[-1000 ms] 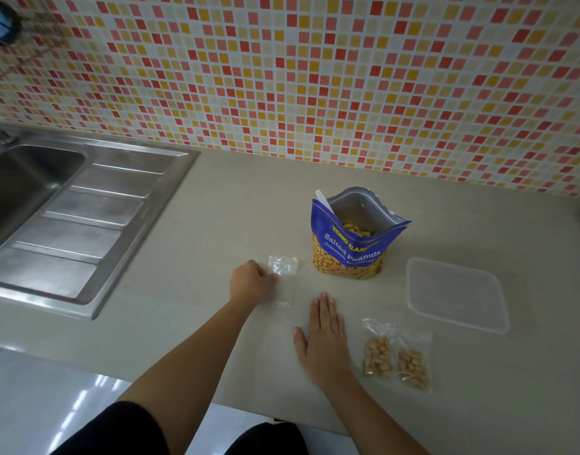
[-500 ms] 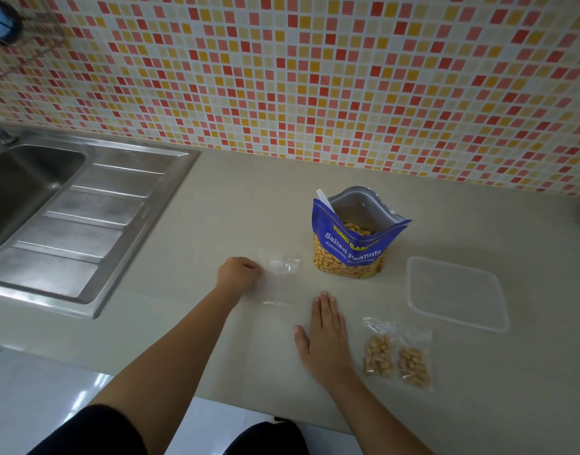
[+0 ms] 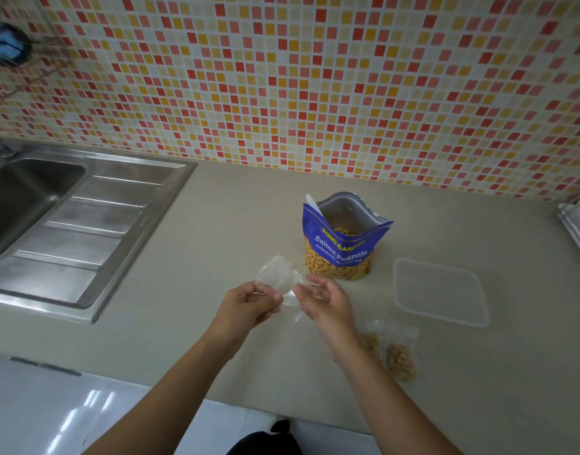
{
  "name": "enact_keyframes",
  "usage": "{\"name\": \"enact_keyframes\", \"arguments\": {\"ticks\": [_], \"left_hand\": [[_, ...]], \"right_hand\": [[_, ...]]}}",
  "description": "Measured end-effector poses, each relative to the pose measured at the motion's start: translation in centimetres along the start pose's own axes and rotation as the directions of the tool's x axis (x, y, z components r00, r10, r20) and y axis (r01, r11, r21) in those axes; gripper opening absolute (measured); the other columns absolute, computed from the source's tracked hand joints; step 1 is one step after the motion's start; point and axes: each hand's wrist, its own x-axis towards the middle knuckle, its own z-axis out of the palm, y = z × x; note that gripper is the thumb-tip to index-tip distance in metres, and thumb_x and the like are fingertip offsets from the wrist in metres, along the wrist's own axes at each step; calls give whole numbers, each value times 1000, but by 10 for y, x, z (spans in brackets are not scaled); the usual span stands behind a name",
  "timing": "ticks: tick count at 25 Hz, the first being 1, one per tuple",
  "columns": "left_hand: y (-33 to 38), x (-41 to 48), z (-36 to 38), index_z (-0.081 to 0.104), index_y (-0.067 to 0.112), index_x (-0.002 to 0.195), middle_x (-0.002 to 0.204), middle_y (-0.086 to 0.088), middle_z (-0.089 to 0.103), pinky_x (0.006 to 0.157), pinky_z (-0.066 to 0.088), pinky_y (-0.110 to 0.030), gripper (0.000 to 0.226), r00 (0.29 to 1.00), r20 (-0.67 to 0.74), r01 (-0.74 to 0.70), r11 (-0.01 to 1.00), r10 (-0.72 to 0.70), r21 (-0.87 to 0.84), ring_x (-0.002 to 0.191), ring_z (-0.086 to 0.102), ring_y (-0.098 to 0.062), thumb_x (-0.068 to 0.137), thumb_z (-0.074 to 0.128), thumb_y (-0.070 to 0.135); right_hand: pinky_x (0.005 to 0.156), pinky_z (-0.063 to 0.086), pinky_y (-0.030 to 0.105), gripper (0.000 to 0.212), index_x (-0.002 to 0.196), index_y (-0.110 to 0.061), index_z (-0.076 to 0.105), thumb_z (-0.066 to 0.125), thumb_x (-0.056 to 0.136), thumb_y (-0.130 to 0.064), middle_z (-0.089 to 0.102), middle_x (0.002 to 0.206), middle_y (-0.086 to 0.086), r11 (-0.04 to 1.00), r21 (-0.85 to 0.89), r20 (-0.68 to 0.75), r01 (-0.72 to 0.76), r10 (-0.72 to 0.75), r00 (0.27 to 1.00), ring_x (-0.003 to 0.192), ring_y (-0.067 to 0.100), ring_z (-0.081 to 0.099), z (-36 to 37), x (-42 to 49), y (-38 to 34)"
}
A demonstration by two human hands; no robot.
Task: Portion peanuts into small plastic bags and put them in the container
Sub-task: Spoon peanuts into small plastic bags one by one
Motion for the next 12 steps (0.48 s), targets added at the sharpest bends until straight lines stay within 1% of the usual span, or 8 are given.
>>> {"name": "enact_keyframes", "arguments": {"ticks": [2, 3, 5, 6, 8, 9, 11, 12], "left_hand": [[0, -5, 5, 60, 9, 80, 66, -2, 62, 69, 51, -20, 9, 1000, 3, -23, 1000, 23, 8, 65, 59, -13, 81, 67, 4], [3, -6, 5, 61, 7, 84, 71, -3, 64, 72, 51, -20, 5, 999, 2, -32, 999, 32, -27, 70, 60, -14, 83, 66, 7], [11, -5, 3, 64, 4, 91, 82, -9, 65, 76, 54, -18, 9, 999, 12, -48, 993, 49, -108, 78, 62, -17, 87, 61, 11], [15, -4, 3, 65, 5, 93, 84, -11, 64, 75, 54, -17, 9, 998, 27, -57, 994, 59, -89, 77, 62, -17, 87, 61, 10], [21, -7, 6, 67, 7, 91, 75, -10, 62, 68, 53, -17, 9, 996, 66, -68, 998, 67, 8, 64, 60, -12, 84, 63, 3], [23, -10, 9, 67, 8, 89, 69, -7, 62, 65, 52, -17, 10, 995, 76, -64, 998, 61, 28, 59, 59, -9, 82, 64, 1], [24, -16, 17, 65, 9, 84, 62, -1, 63, 59, 51, -17, 12, 996, 68, -59, 998, 59, -1, 55, 60, -6, 80, 65, -2], [23, -18, 19, 64, 9, 82, 61, 0, 63, 57, 51, -16, 12, 996, 63, -60, 998, 61, -25, 55, 60, -6, 80, 66, -3]], "right_hand": [[65, 46, 19, 34, 101, -20, 58, 76, 74, -11, 68, 81, 2, 998, -8, -31, 55, -55, 998, 63, 2, 61, -7, -4, -8], [66, 47, 20, 36, 103, -18, 57, 76, 74, -9, 69, 78, 3, 997, -36, -30, 70, -71, 997, 63, 3, 61, -12, -6, -11], [68, 48, 21, 39, 106, -17, 58, 77, 73, -9, 70, 75, 3, 990, -90, 5, 104, -104, 995, 64, 4, 63, -23, -10, -20], [68, 48, 19, 37, 104, -20, 58, 77, 73, -10, 71, 74, 1, 984, -127, 29, 124, -121, 992, 64, 4, 63, -28, -12, -25], [68, 47, 19, 34, 102, -25, 59, 76, 75, -11, 70, 73, -3, 976, -159, 66, 150, -141, 988, 66, 2, 63, -36, -17, -33], [69, 47, 20, 35, 104, -24, 59, 75, 75, -12, 69, 74, -5, 981, -128, 79, 145, -136, 988, 68, 1, 63, -40, -19, -36], [71, 49, 22, 44, 111, -22, 56, 75, 74, -9, 68, 83, -3, 994, -19, 106, 106, -104, 989, 74, 3, 64, -44, -25, -40], [71, 50, 21, 48, 113, -23, 55, 75, 72, -5, 68, 86, -2, 995, 6, 104, 102, -102, 989, 76, 4, 65, -47, -27, -40]]}}
